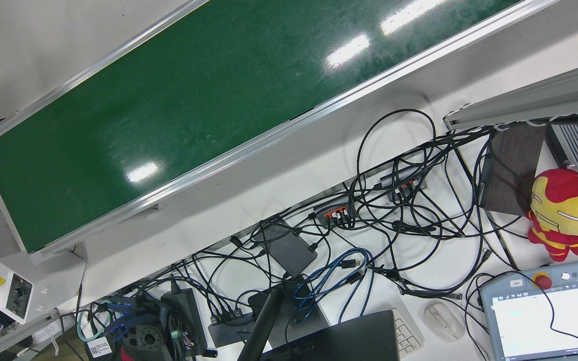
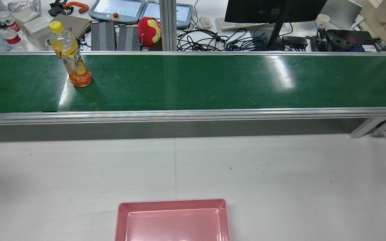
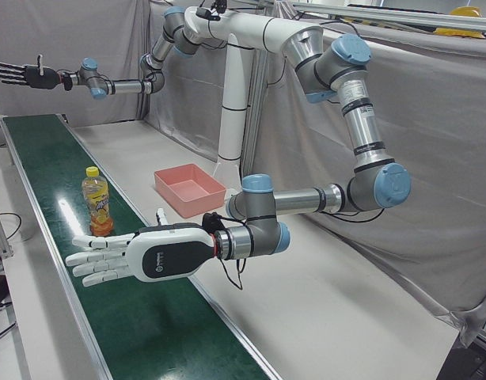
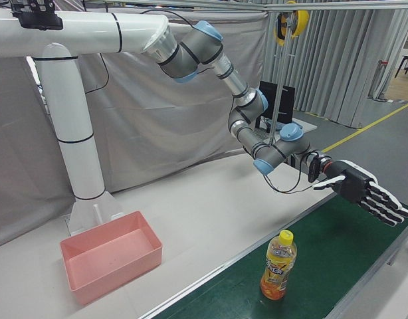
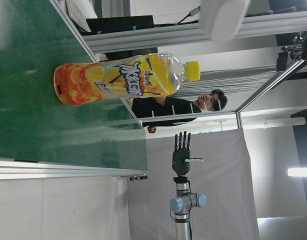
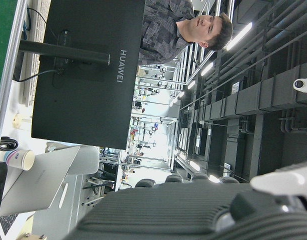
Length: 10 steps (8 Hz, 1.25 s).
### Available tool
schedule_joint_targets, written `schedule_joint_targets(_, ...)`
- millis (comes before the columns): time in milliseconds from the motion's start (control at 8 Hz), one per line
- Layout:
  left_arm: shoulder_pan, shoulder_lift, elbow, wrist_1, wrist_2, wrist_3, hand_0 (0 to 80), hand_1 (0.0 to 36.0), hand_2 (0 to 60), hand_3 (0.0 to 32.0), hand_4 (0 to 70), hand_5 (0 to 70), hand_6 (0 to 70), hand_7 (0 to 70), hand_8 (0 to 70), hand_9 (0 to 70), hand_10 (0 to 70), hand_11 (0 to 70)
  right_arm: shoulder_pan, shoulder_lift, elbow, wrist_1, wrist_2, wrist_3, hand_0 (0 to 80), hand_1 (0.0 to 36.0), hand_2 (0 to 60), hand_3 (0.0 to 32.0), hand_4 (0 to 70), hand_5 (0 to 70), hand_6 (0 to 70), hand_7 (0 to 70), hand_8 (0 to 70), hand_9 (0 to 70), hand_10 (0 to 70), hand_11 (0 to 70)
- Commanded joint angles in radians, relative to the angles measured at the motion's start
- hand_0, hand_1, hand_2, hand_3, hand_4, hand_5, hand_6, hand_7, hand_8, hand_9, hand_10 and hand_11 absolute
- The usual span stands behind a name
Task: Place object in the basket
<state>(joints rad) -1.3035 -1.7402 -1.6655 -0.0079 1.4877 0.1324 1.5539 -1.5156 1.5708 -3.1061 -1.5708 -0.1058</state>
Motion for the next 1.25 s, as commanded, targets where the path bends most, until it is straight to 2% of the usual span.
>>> schedule_joint_targets(0,0.052,0.010,-0.045,0.029,0.000,0.036,80.0,11.6,0.0,1.0,2.9,15.0,0.0,0.0,2.2,1.8,0.0,2.2,0.000,0.000,0.000,0.000,-0.001,0.000,0.0,0.0,0.0,0.0,0.0,0.0,0.0,0.0,0.0,0.0,0.0,0.0)
schedule_joint_targets(375,0.096,0.007,-0.077,0.059,-0.007,0.041,80.0,11.7,0.0,1.8,1.8,13.9,0.0,0.0,1.3,0.5,0.0,0.9,0.000,0.000,0.000,0.000,0.000,0.000,0.0,0.0,0.0,0.0,0.0,0.0,0.0,0.0,0.0,0.0,0.0,0.0)
schedule_joint_targets(625,0.119,0.002,-0.088,0.091,-0.032,0.093,80.0,12.8,0.0,2.0,2.0,14.8,0.0,0.0,1.7,1.0,0.0,3.3,0.000,0.000,0.000,0.000,0.000,0.000,0.0,0.0,0.0,0.0,0.0,0.0,0.0,0.0,0.0,0.0,0.0,0.0)
schedule_joint_targets(750,0.145,0.002,-0.100,0.110,-0.070,0.095,80.0,13.9,0.0,2.0,2.3,14.8,0.0,0.0,2.5,2.0,0.0,3.7,0.000,0.000,0.000,0.000,-0.001,0.000,0.0,0.0,0.0,0.0,0.0,0.0,0.0,0.0,0.0,0.0,0.0,0.0)
schedule_joint_targets(1000,0.272,-0.001,-0.158,0.178,-0.231,0.099,80.0,13.8,0.0,2.2,2.3,15.5,0.0,0.0,2.1,1.6,0.0,3.2,0.000,0.000,0.000,0.001,-0.001,0.000,0.0,0.0,0.0,0.0,0.0,0.0,0.0,0.0,0.0,0.0,0.0,0.0)
schedule_joint_targets(1125,0.315,-0.018,-0.160,0.204,-0.247,0.101,80.0,13.0,0.0,2.4,2.2,14.6,0.0,0.0,2.3,1.7,0.0,2.2,0.000,0.000,0.000,0.000,0.000,0.000,0.0,0.0,0.0,0.0,0.0,0.0,0.0,0.0,0.0,0.0,0.0,0.0)
